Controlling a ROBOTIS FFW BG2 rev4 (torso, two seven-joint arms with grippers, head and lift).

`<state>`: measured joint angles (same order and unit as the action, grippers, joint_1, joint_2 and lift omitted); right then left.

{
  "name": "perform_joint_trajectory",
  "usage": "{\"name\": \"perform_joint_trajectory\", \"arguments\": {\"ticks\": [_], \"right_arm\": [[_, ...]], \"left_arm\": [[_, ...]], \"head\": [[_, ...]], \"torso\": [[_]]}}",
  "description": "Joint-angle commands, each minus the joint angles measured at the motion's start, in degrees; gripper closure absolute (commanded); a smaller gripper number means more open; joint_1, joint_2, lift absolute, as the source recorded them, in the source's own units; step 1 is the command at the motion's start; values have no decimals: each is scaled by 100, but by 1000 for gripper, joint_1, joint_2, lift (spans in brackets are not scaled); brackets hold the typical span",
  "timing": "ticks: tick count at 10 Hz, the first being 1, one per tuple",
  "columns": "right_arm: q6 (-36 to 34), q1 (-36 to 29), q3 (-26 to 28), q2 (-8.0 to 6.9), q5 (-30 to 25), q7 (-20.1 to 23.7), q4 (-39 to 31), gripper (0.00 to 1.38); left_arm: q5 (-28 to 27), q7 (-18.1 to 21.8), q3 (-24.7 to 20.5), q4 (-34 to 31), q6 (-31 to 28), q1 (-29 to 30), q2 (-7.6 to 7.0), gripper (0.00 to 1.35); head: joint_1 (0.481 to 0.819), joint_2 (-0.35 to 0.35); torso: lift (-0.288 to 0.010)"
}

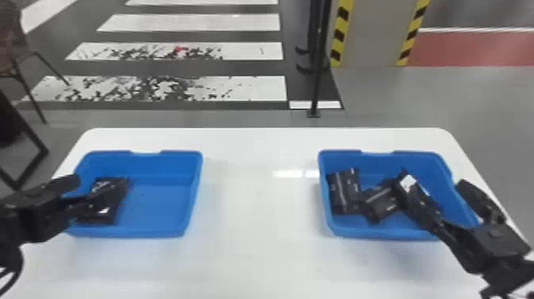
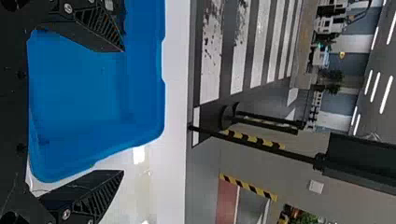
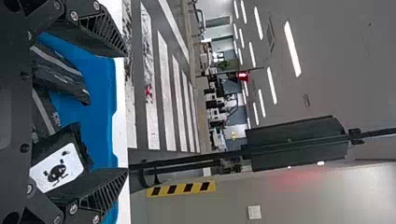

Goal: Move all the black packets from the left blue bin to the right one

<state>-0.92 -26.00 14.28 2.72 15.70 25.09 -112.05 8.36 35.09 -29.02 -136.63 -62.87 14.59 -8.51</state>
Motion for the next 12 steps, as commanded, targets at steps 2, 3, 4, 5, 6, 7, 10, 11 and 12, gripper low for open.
{"name": "perform_joint_trajectory", "arguments": {"ticks": [2, 3, 4, 5, 6, 7, 10, 11, 12], "right_arm": [[317, -887, 0, -158, -245, -180, -614, 160], [359, -1211, 0, -193, -256, -294, -825, 160], [359, -1394, 0, -254, -222, -382, -895, 162], [359, -1464, 0, -277, -165, -391, -881, 162], [345, -1520, -34, -277, -130, -391, -881, 163], [317, -1548, -92, -277, -107, -391, -867, 163], [219, -1534, -149, -277, -39, -382, -825, 163], [190, -1534, -160, -277, -16, -382, -811, 165], [162, -1520, -183, -272, 7, -374, -811, 165]], "left_arm": [[-379, -81, -492, 114, -308, -194, -98, 111], [-448, -142, -560, 213, -490, -334, -133, 111], [-494, -230, -606, 353, -589, -447, -168, 111], [-631, -309, -629, 761, -687, -728, -212, 111], [-882, -309, -526, 1155, -786, -1066, -283, 111], [-1031, -309, -263, 1675, -828, -1445, -415, 113], [-1282, -371, 22, 2702, -842, -2148, -485, 114], [-1385, -476, 159, 2941, -912, -2317, -494, 111], [-1408, -485, 296, 3292, -912, -2528, -538, 111]], "head": [[695, 126], [695, 144], [695, 185], [695, 209], [695, 234], [695, 257], [695, 263], [695, 264], [695, 265]], "torso": [[-139], [-139], [-139], [-139], [-139], [-139], [-139], [-139], [-139]]}}
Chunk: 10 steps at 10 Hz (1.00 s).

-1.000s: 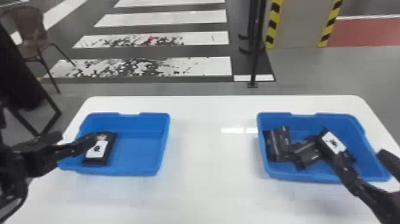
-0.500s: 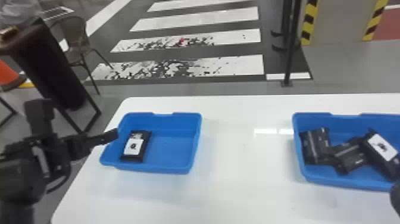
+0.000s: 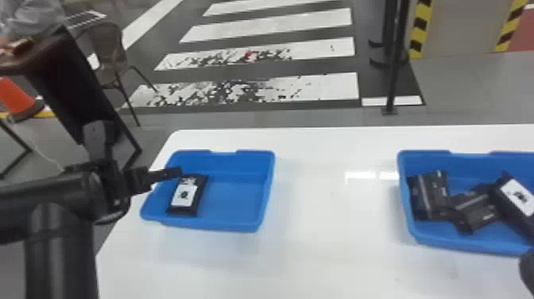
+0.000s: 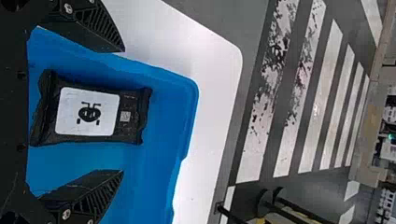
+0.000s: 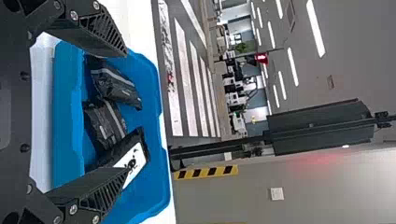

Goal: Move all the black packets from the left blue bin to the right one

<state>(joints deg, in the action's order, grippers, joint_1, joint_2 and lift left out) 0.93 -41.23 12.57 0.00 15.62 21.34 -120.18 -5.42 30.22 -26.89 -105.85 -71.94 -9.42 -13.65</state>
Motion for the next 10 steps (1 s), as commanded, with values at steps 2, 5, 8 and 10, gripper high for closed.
{"name": "perform_joint_trajectory", "arguments": {"ticks": [2, 5, 8, 10], "right_arm": [[-78, 45, -80, 18, 61, 19, 58, 165], [-106, 74, -92, 9, 118, 37, 114, 168], [-135, 130, -126, 9, 152, 55, 184, 170], [-149, 158, -137, 18, 198, 63, 226, 170]], "left_arm": [[-64, 2, 495, 720, -161, -451, -164, 113], [-395, -7, 621, 1212, -442, -676, -173, 111], [-361, 2, 941, 1704, -568, -901, -261, 111], [-510, 2, 975, 1859, -653, -971, -243, 111]], "head": [[695, 256], [695, 246], [695, 241], [695, 235]], "torso": [[-139], [-139], [-139], [-139]]}}
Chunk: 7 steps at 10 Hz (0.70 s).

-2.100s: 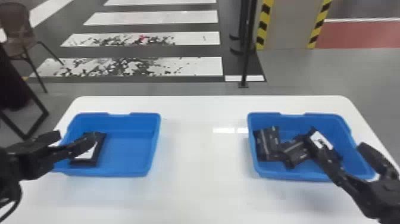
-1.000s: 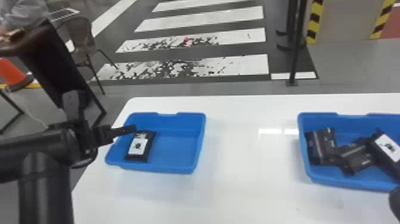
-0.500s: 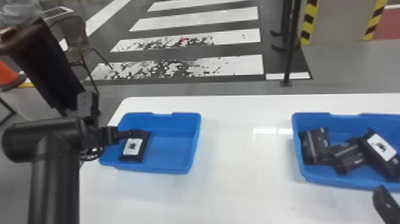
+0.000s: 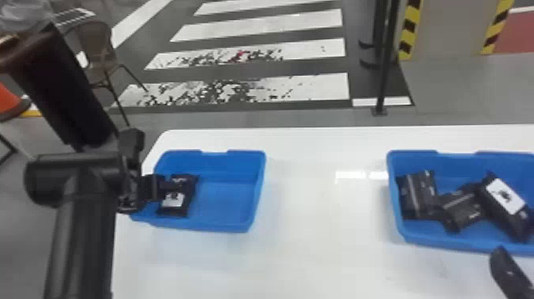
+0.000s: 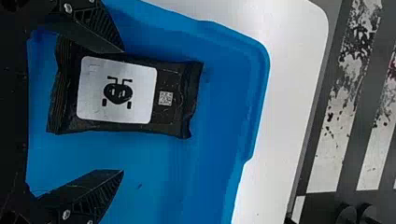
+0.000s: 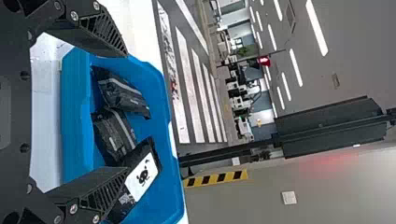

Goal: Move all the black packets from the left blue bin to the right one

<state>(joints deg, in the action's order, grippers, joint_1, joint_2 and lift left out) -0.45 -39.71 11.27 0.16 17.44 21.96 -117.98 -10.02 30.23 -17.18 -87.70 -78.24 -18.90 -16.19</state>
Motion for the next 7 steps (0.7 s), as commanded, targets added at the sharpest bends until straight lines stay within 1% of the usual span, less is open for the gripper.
{"name": "perform_joint_trajectory", "arguments": {"ticks": [1, 4, 5, 6, 7], "right_arm": [[-39, 19, -8, 2, 38, 10, 35, 170], [-95, 90, -30, 11, 153, 45, 176, 177], [-123, 104, -42, 2, 164, 54, 204, 177], [-152, 104, -30, 11, 164, 54, 204, 177], [-166, 104, -42, 11, 198, 63, 232, 177]], "left_arm": [[-152, 0, 4, 213, -37, -93, 19, 125], [-209, -140, -30, 916, 62, -459, 19, 154], [-209, -176, -64, 1029, 90, -515, 2, 222], [-209, -202, -144, 1113, 104, -515, 11, 386], [-198, -264, -224, 1212, 90, -529, 19, 637]], "head": [[695, 236], [695, 252], [695, 255], [695, 257], [695, 261]], "torso": [[-139], [-139], [-139], [-139], [-139]]}}
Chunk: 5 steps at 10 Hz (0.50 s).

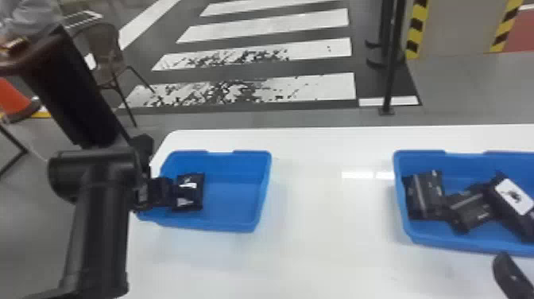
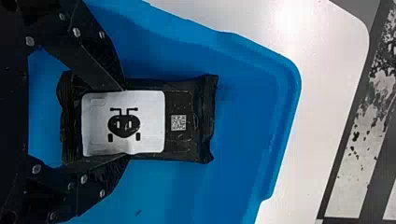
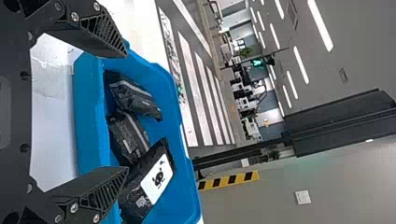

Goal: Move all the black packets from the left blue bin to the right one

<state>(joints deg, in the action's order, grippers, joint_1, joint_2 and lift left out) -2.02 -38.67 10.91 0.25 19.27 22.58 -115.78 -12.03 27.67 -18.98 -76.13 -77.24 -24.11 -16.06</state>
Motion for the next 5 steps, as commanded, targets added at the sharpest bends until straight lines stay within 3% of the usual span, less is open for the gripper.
{"name": "perform_joint_trajectory", "arguments": {"ticks": [1, 2, 5], "right_arm": [[-22, 0, -5, -7, 49, 1, 26, 177], [-22, 0, 6, 2, 95, 10, 40, 185], [-36, -98, 17, 28, 198, 27, -86, 193]], "left_arm": [[26, -60, -124, 139, 4, 6, 15, 906], [26, -86, -136, 139, 61, 62, 33, 1225], [26, 239, 93, -128, 581, 287, 6, 1208]], "head": [[695, 269], [695, 272], [695, 277]], "torso": [[-139], [-139], [-139]]}}
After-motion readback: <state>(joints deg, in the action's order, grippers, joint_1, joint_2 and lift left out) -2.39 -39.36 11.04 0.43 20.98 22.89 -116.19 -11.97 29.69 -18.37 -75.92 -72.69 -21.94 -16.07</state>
